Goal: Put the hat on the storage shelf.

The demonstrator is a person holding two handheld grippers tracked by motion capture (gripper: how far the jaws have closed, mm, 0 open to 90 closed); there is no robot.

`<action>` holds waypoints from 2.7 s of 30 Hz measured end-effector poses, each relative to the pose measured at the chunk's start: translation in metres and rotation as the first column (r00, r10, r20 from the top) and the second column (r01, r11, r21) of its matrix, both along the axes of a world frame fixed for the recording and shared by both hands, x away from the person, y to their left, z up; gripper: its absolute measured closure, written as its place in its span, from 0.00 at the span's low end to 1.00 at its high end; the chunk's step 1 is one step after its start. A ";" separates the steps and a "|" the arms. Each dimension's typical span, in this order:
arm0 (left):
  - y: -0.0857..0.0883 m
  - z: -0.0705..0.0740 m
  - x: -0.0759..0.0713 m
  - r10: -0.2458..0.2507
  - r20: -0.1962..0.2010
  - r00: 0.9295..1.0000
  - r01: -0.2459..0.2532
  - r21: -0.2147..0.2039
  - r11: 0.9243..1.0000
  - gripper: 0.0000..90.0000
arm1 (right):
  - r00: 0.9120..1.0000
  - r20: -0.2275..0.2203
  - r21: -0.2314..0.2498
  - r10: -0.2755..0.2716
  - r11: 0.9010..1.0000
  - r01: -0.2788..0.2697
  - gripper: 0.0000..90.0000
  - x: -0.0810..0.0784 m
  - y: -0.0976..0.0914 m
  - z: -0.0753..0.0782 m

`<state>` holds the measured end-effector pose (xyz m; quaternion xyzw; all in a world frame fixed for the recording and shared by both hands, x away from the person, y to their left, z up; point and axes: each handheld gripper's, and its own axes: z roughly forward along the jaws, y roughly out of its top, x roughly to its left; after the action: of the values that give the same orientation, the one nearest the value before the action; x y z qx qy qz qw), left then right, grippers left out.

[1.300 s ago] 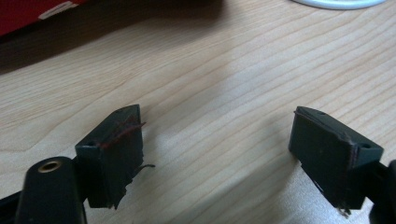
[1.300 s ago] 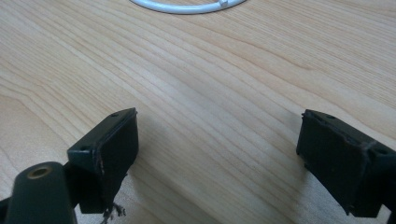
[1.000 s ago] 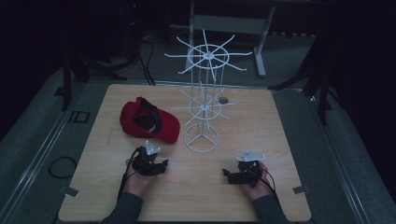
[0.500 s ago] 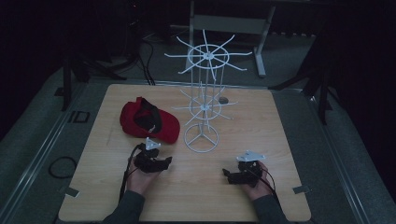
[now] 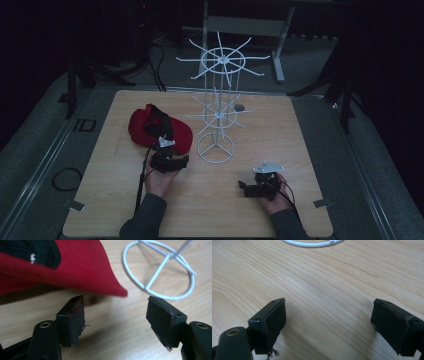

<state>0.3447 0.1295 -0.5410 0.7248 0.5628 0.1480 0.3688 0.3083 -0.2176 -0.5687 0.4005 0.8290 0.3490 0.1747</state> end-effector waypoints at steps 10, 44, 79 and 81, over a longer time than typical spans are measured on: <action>0.006 0.001 0.006 0.064 -0.006 0.998 -0.064 -0.066 0.996 0.40 | 1.000 0.000 0.000 0.000 1.000 0.000 0.14 0.000 0.000 0.000; 0.068 -0.004 0.030 0.145 -0.088 0.986 -0.158 -0.175 0.972 0.59 | 1.000 0.000 0.000 0.000 1.000 0.000 0.14 0.000 0.000 0.000; 0.069 -0.004 0.021 0.125 0.124 0.984 -0.118 -0.064 0.991 0.96 | 1.000 0.000 0.000 0.000 1.000 0.000 0.14 0.000 0.000 0.000; 0.069 -0.003 0.020 0.134 0.145 0.980 -0.126 -0.061 0.990 0.96 | 1.000 0.000 0.000 0.000 1.000 0.000 0.14 0.000 0.000 0.000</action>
<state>0.3642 0.1985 -0.5445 0.6636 0.5836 0.2109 0.4178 0.3083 -0.2177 -0.5687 0.4004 0.8291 0.3490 0.1746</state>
